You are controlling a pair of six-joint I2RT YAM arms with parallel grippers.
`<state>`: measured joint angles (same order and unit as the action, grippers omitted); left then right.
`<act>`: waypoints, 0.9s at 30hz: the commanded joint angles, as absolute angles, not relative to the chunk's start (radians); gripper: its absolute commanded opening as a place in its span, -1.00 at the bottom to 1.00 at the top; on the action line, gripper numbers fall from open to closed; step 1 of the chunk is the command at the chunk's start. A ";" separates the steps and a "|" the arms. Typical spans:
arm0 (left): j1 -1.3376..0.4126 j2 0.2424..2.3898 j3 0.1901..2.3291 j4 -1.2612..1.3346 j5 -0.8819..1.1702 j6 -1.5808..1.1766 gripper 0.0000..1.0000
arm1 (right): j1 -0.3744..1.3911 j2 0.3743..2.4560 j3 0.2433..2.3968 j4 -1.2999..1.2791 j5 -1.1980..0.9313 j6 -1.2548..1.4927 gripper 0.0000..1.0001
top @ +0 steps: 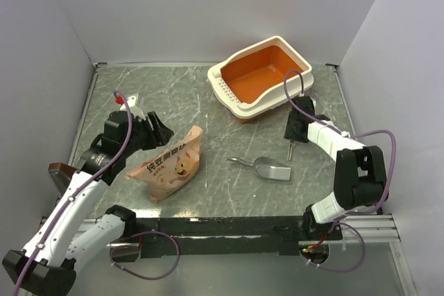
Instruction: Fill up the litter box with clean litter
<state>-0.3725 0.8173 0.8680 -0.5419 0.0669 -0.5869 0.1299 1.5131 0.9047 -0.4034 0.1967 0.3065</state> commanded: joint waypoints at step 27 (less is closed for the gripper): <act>-0.370 0.923 1.180 -1.079 -0.389 -1.009 0.75 | 0.517 1.563 1.384 -0.359 -0.460 0.265 0.65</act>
